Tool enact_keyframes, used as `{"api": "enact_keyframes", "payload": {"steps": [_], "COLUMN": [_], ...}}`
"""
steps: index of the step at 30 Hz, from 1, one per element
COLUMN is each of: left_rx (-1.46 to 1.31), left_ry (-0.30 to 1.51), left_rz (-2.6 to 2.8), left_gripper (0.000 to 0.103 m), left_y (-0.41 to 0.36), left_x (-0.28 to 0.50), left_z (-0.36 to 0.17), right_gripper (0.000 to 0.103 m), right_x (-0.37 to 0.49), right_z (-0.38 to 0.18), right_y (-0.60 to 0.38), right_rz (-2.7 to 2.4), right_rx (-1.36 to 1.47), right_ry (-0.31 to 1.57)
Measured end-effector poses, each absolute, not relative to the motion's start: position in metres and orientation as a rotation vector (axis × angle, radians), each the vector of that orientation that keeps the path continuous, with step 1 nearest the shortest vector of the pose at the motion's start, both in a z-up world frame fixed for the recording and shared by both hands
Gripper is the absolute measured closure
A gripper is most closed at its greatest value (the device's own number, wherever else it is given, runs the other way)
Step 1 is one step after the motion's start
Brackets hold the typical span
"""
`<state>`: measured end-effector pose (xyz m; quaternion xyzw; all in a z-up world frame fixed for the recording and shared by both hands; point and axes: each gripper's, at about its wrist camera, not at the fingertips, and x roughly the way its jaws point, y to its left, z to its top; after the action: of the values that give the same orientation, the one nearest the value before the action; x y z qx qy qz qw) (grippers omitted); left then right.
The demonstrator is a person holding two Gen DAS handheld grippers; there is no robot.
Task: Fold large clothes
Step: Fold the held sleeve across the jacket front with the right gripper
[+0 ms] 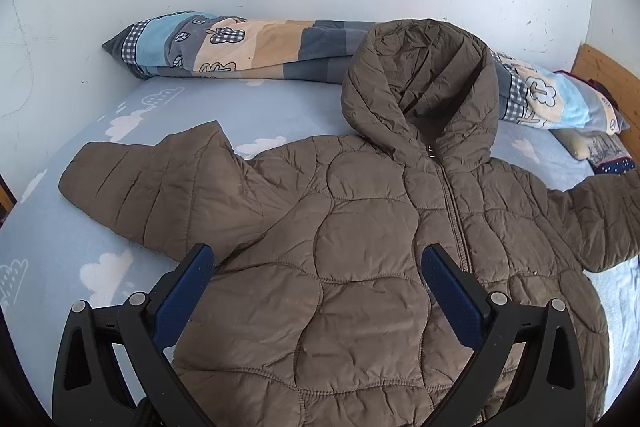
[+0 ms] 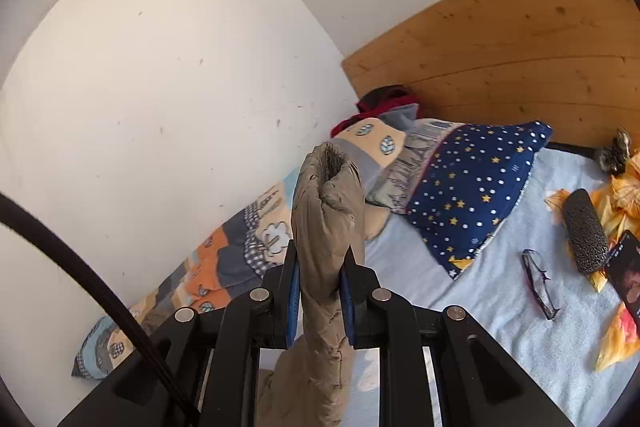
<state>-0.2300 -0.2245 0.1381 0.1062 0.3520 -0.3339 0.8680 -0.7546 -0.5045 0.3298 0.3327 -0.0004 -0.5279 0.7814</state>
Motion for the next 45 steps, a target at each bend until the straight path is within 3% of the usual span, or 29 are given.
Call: {"api": "enact_keyframes", "payload": {"steps": [9,19,25,32,45], "left_rx": [0.204,0.179,0.141,0.146,0.115], "left_ry": [0.735,0.726,0.75,0.767,0.801], "left_rz": [-0.698,-0.679,-0.641,-0.609,-0.595], "left_gripper": [0.0,0.0,0.0,0.0,0.0], "left_y": [-0.211,-0.191,-0.174,-0.168,-0.162], "left_x": [-0.224,-0.215,-0.202,-0.192,-0.18], "left_z": [0.144,0.15,0.149,0.146,0.141], "right_gripper": [0.084,0.084,0.085,0.085,0.082], "right_x": [-0.639,-0.489,-0.401,-0.321,-0.274], "right_z": [0.371,0.361,0.311,0.209,0.112], "right_y": [-0.437,-0.371,-0.342,-0.326,-0.313], "right_rz": [-0.898,-0.612,-0.477,-0.407,-0.304], "right_rx": [0.598,0.511,0.511,0.551,0.678], "right_ry": [0.083,0.232,0.366,0.58,0.732]}}
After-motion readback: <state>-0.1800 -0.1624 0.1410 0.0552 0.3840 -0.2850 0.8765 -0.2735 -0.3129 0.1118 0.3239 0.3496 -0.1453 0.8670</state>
